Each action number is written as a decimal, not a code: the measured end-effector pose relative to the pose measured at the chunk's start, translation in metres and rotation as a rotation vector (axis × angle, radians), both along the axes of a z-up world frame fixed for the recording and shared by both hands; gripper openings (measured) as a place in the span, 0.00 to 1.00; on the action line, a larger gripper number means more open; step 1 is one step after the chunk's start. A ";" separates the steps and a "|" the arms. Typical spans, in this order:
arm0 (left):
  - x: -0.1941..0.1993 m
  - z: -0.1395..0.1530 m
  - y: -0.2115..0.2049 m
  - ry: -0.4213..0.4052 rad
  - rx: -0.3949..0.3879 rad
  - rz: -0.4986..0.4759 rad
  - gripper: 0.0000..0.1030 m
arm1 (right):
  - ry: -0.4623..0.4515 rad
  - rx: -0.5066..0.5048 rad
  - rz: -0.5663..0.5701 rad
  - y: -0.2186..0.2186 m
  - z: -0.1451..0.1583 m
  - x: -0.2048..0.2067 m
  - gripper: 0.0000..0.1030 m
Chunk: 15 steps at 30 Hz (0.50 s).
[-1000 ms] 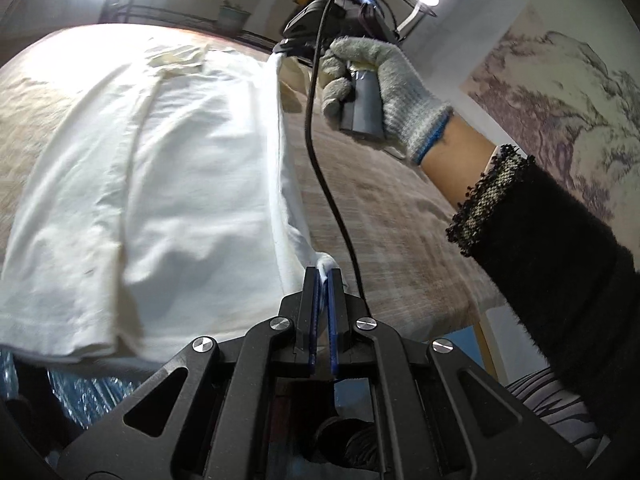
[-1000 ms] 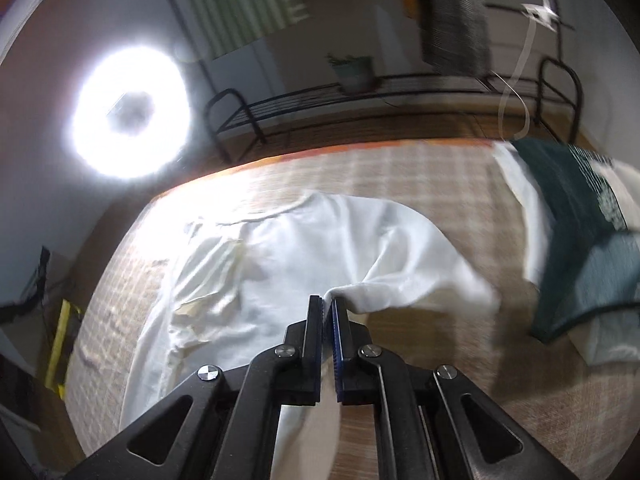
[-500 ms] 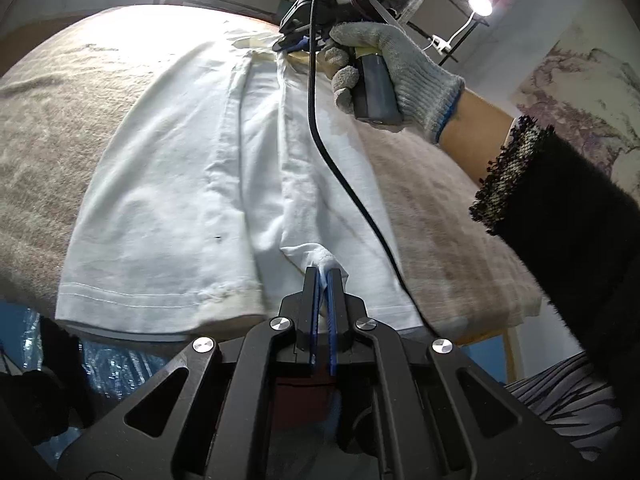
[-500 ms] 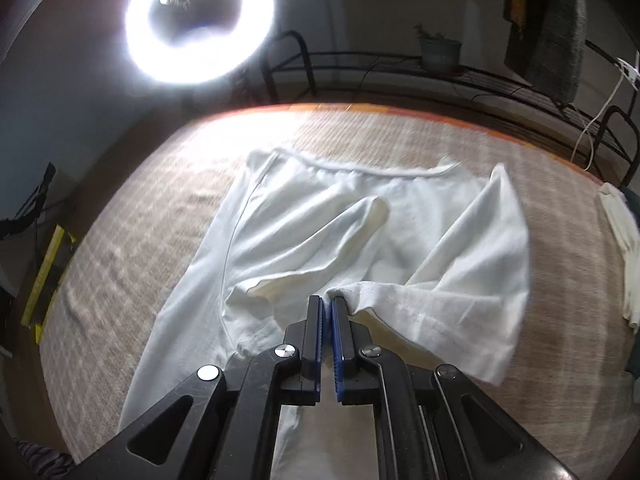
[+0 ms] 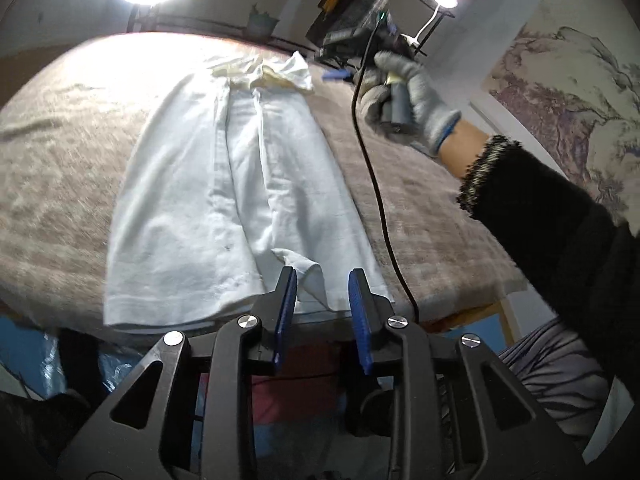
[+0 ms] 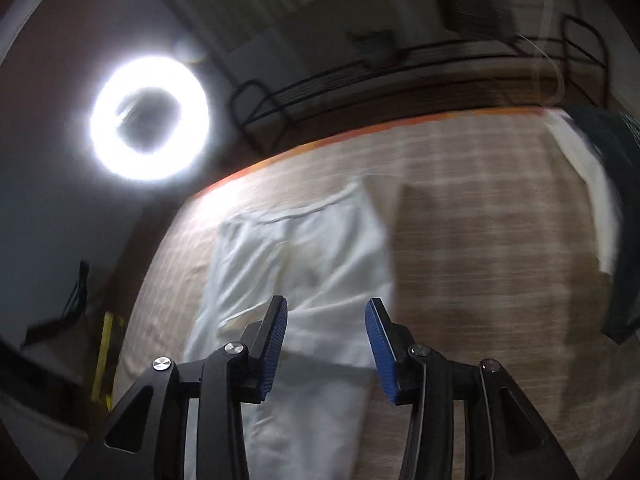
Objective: Fold small clothes
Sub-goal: 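Move both open tools to the hem end of the folded strip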
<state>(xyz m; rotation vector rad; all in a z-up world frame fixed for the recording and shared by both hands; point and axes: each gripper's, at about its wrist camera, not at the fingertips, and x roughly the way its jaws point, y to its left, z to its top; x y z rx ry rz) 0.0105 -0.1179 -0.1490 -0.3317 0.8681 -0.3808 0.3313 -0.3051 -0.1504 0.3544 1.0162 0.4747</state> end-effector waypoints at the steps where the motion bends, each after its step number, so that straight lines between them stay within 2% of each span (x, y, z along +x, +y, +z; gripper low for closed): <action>1: -0.001 0.002 0.002 -0.012 0.006 0.005 0.26 | 0.020 -0.004 -0.028 -0.006 -0.007 0.004 0.42; 5: 0.000 0.000 0.012 -0.023 0.023 0.044 0.26 | 0.073 -0.022 -0.044 -0.003 -0.031 0.016 0.41; 6: 0.002 -0.003 0.014 -0.015 0.018 0.054 0.26 | 0.072 -0.035 -0.031 0.002 -0.034 0.018 0.25; 7: 0.003 -0.005 0.016 -0.007 0.017 0.063 0.26 | 0.070 -0.052 -0.005 0.008 -0.034 0.019 0.04; 8: 0.006 -0.008 0.020 0.002 0.015 0.076 0.25 | 0.065 -0.071 0.013 0.013 -0.032 0.020 0.01; 15: 0.010 -0.015 0.037 0.007 0.003 0.128 0.25 | -0.039 -0.007 0.107 0.059 0.019 0.033 0.00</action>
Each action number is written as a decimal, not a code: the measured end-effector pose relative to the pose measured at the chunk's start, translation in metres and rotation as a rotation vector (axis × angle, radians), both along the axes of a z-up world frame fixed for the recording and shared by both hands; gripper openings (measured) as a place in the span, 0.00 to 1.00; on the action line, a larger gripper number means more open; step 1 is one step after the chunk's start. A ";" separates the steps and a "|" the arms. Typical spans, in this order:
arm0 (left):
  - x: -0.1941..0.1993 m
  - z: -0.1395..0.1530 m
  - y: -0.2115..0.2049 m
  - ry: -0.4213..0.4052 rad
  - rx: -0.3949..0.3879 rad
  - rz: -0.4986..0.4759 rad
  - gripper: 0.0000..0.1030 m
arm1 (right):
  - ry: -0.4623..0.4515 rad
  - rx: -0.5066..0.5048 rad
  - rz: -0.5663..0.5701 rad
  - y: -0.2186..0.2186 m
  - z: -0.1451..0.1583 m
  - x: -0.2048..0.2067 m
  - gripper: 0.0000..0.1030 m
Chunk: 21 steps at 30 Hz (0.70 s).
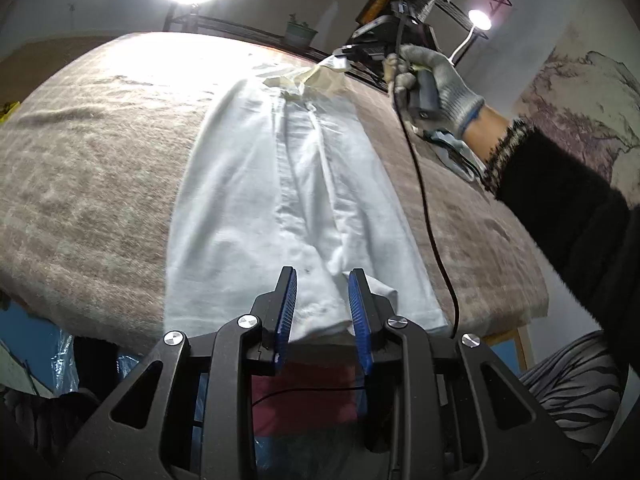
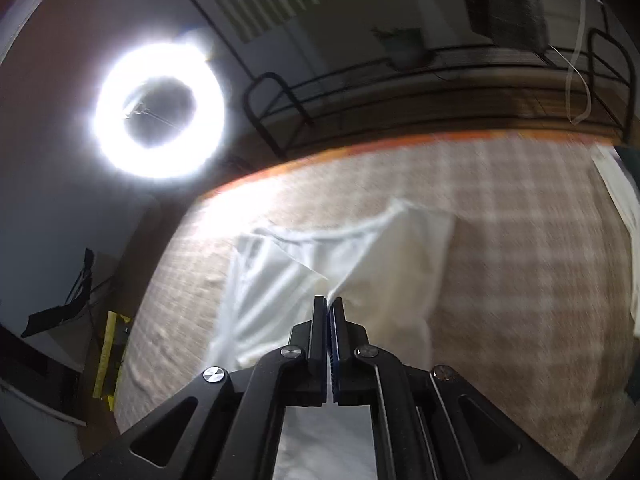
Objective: Fold small clothes
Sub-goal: 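Move both open tools to the hem end of the folded strip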
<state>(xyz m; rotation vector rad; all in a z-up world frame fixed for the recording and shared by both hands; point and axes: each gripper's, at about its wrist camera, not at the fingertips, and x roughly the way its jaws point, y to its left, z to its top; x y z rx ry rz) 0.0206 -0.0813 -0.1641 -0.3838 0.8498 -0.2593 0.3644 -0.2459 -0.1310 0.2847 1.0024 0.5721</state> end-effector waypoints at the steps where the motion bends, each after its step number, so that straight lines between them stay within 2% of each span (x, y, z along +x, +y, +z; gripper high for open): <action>1: 0.000 0.001 0.002 -0.006 0.004 0.007 0.25 | -0.003 -0.011 0.008 0.010 0.002 0.004 0.00; 4: 0.000 0.000 0.008 -0.013 0.012 0.022 0.25 | 0.007 -0.058 0.028 0.043 -0.005 0.015 0.00; 9: 0.002 -0.003 0.017 -0.001 0.018 0.051 0.26 | 0.063 -0.113 0.017 0.080 -0.040 0.033 0.00; 11: 0.002 -0.003 0.021 0.002 0.021 0.061 0.26 | 0.093 -0.118 0.014 0.087 -0.053 0.036 0.04; 12: 0.002 -0.003 0.023 0.002 0.023 0.065 0.25 | 0.116 -0.111 0.020 0.088 -0.058 0.037 0.09; 13: 0.001 -0.002 0.023 -0.002 0.024 0.069 0.25 | 0.131 -0.097 0.026 0.088 -0.061 0.037 0.22; 15: -0.002 0.002 0.027 -0.019 0.031 0.077 0.25 | 0.131 -0.020 0.031 0.079 -0.053 0.030 0.34; 21: -0.012 0.021 0.039 -0.076 0.049 0.084 0.26 | 0.048 0.046 -0.017 0.015 0.009 -0.021 0.36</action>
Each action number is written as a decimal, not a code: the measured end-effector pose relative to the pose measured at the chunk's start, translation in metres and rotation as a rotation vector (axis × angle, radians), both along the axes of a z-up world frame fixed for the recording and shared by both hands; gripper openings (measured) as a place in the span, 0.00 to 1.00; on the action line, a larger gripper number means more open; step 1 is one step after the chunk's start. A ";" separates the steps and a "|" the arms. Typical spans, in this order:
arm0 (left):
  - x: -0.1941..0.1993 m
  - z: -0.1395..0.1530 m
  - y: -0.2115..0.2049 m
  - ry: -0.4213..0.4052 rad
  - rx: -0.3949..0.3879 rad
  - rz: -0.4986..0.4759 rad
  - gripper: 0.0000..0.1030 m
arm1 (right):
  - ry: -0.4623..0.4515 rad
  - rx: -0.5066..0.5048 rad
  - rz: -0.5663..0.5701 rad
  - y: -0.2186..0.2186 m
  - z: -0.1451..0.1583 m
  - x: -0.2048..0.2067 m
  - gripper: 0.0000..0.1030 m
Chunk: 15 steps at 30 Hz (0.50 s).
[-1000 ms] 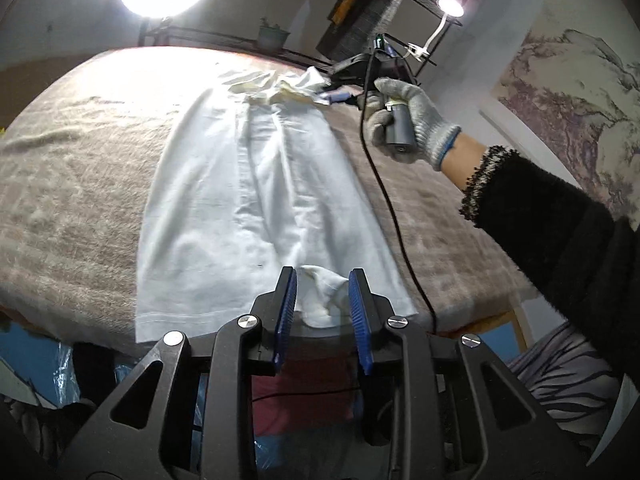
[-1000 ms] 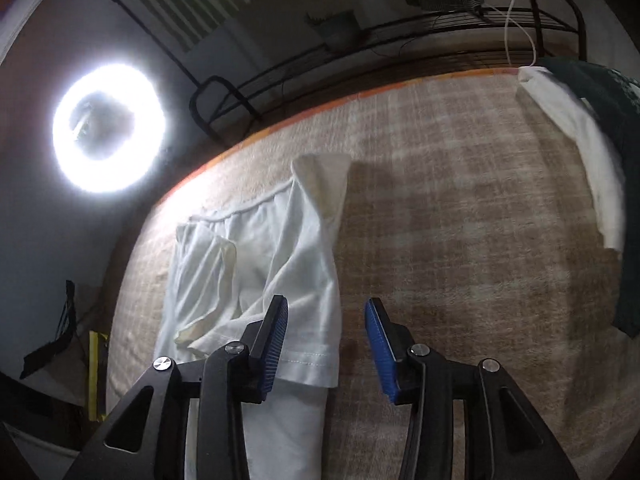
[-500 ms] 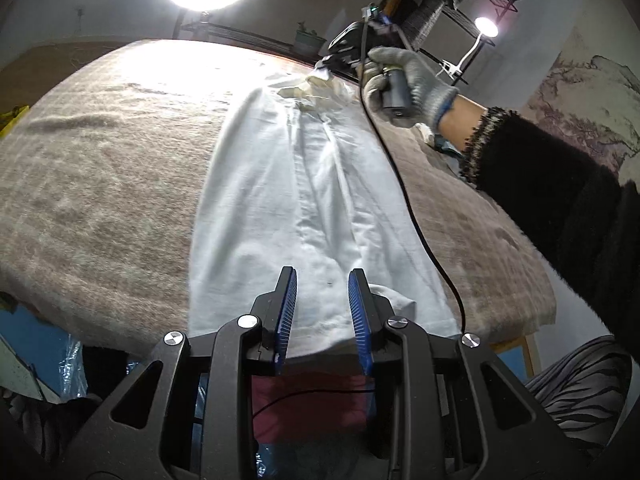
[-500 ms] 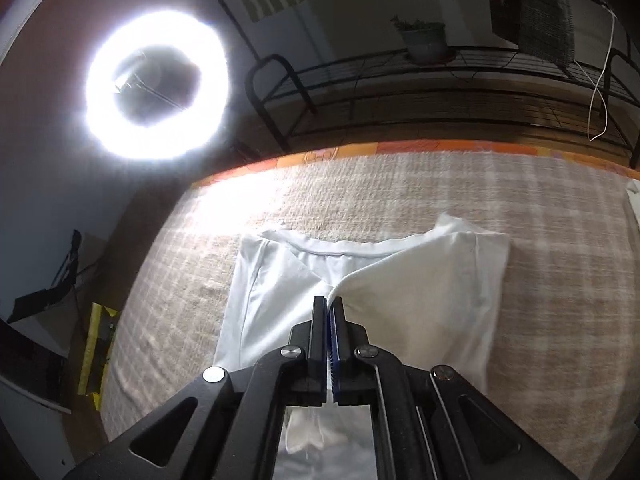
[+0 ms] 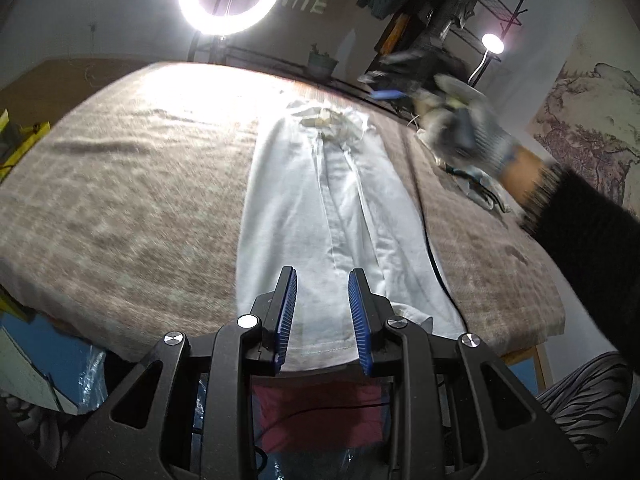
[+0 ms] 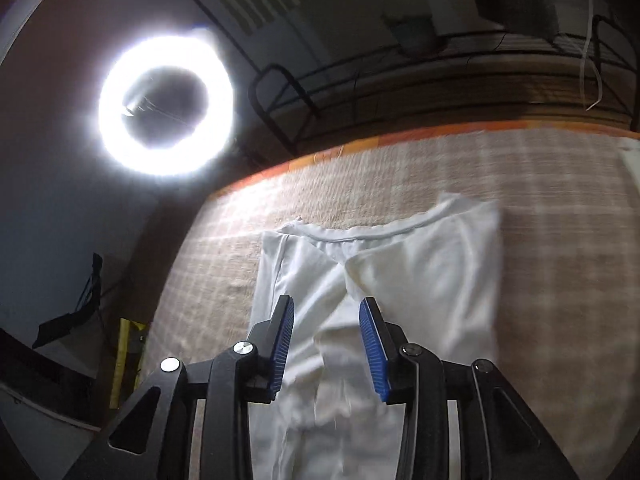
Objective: Fold small clothes
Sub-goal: 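Move both open tools to the hem end of the folded strip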
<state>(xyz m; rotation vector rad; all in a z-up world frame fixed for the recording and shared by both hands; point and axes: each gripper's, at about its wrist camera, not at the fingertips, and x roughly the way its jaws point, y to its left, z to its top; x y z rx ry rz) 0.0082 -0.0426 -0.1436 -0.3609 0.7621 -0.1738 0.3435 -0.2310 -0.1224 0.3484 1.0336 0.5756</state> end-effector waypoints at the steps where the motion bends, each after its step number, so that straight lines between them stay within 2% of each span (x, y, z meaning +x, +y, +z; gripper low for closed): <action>1: -0.002 0.003 0.004 -0.004 -0.001 -0.001 0.26 | -0.008 0.008 -0.003 -0.012 0.009 -0.012 0.36; 4: -0.005 0.008 0.018 0.009 -0.008 -0.004 0.26 | -0.028 0.002 -0.025 -0.052 0.031 -0.064 0.36; 7: -0.004 0.008 0.036 0.053 -0.015 -0.021 0.39 | -0.009 -0.030 -0.024 -0.084 0.037 -0.122 0.37; 12: 0.001 -0.008 0.044 0.168 -0.031 -0.080 0.40 | 0.057 -0.053 0.008 -0.115 0.020 -0.226 0.44; 15: 0.006 -0.028 0.045 0.256 -0.081 -0.092 0.40 | 0.112 -0.057 0.029 -0.119 -0.003 -0.273 0.45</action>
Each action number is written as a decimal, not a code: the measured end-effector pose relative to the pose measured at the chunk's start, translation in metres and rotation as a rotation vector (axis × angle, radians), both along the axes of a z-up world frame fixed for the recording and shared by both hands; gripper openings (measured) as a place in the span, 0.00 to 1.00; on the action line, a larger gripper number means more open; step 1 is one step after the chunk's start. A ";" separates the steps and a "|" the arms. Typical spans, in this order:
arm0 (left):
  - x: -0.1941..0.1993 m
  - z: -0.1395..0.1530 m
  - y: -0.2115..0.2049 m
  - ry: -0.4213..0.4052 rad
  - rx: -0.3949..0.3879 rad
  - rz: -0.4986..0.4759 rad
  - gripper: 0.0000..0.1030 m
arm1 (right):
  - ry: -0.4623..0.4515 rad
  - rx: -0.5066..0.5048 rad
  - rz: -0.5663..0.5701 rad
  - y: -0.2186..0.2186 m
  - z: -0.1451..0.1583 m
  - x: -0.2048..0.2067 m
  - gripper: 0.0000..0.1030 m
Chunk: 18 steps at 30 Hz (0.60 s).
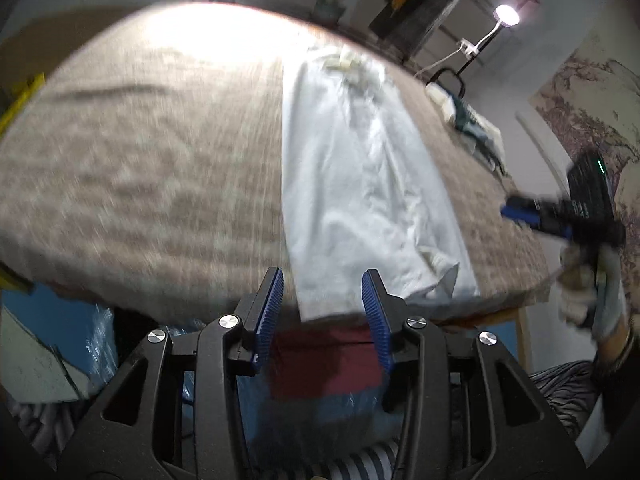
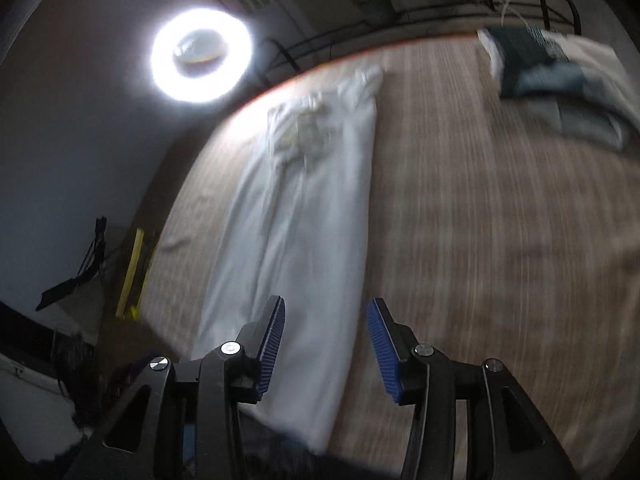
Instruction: Fold small clothes
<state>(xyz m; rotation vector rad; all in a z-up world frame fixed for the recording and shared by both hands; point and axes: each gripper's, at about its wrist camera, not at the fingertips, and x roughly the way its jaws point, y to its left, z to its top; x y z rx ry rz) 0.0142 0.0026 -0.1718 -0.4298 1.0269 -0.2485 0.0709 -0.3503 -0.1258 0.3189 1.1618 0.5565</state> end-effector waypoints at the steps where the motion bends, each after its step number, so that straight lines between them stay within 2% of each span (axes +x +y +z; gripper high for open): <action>1: 0.001 -0.006 0.000 0.026 -0.021 0.003 0.40 | 0.016 -0.001 0.006 -0.001 -0.008 -0.012 0.45; 6: 0.005 -0.032 0.004 0.122 -0.074 0.034 0.40 | 0.095 0.011 0.011 -0.001 -0.045 -0.043 0.45; 10: 0.007 -0.041 0.009 0.152 -0.137 0.049 0.40 | 0.130 0.046 0.030 0.004 -0.063 -0.050 0.45; 13: 0.007 -0.042 0.011 0.157 -0.147 0.048 0.40 | 0.148 0.067 0.052 0.009 -0.072 -0.052 0.44; 14: 0.007 -0.043 0.010 0.163 -0.148 0.048 0.38 | 0.142 0.075 0.055 0.010 -0.073 -0.056 0.44; 18: 0.009 -0.049 0.014 0.188 -0.165 0.060 0.19 | 0.156 0.120 0.077 0.017 -0.076 -0.058 0.41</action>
